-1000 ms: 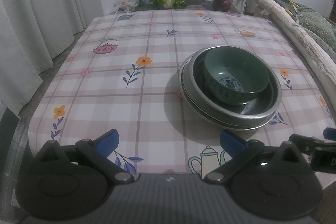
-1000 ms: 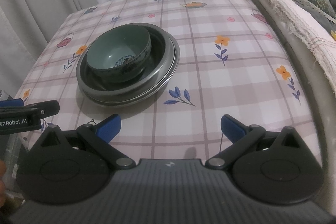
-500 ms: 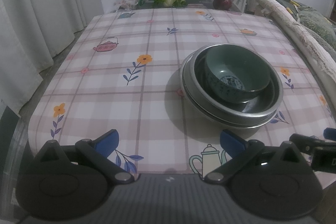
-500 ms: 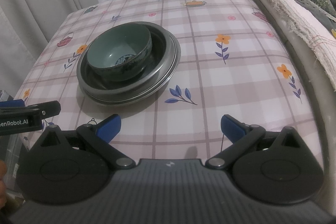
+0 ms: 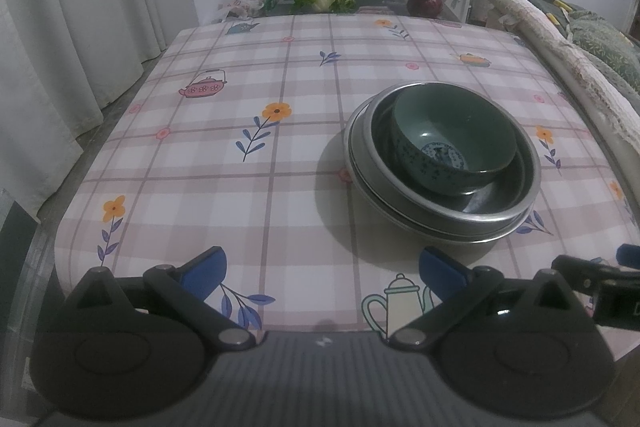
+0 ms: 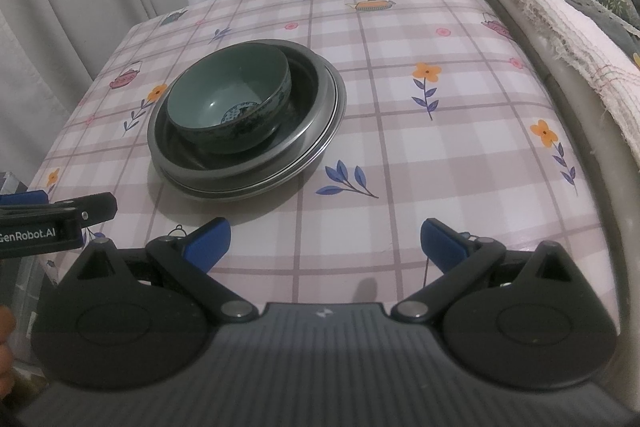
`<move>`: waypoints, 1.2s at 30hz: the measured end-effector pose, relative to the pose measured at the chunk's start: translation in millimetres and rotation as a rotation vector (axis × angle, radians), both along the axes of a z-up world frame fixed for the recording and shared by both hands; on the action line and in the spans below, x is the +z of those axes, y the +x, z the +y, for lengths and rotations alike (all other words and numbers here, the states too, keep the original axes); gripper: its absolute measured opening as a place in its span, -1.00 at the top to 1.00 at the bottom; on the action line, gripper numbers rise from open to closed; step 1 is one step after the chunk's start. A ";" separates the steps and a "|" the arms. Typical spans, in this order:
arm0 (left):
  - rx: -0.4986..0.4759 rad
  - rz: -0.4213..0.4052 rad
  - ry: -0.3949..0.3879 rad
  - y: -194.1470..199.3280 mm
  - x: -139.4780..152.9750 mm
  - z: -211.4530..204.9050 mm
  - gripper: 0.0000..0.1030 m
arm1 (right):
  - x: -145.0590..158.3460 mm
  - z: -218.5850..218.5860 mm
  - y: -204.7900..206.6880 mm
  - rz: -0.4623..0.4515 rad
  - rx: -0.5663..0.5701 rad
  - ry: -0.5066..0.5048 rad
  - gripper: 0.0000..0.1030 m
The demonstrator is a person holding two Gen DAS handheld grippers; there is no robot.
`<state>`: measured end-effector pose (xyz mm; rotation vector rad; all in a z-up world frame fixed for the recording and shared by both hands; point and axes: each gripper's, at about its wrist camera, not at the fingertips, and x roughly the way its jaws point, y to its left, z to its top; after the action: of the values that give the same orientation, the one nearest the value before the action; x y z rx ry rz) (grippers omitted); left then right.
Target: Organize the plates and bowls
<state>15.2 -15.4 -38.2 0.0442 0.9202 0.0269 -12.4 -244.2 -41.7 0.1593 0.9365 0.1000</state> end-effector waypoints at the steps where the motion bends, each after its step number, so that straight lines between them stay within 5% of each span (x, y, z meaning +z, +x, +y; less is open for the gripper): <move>1: -0.001 0.000 0.000 0.0 0.0 -0.2 -1.00 | -0.1 0.0 0.0 0.001 0.000 0.001 -0.98; 36: 0.004 -0.008 0.018 -1.2 3.7 2.7 -1.00 | 4.0 1.1 -0.3 -0.002 0.007 0.003 -0.98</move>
<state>14.0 -12.7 -34.5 0.0584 0.9118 0.0391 -12.7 -243.1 -37.7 0.1594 0.9353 0.1078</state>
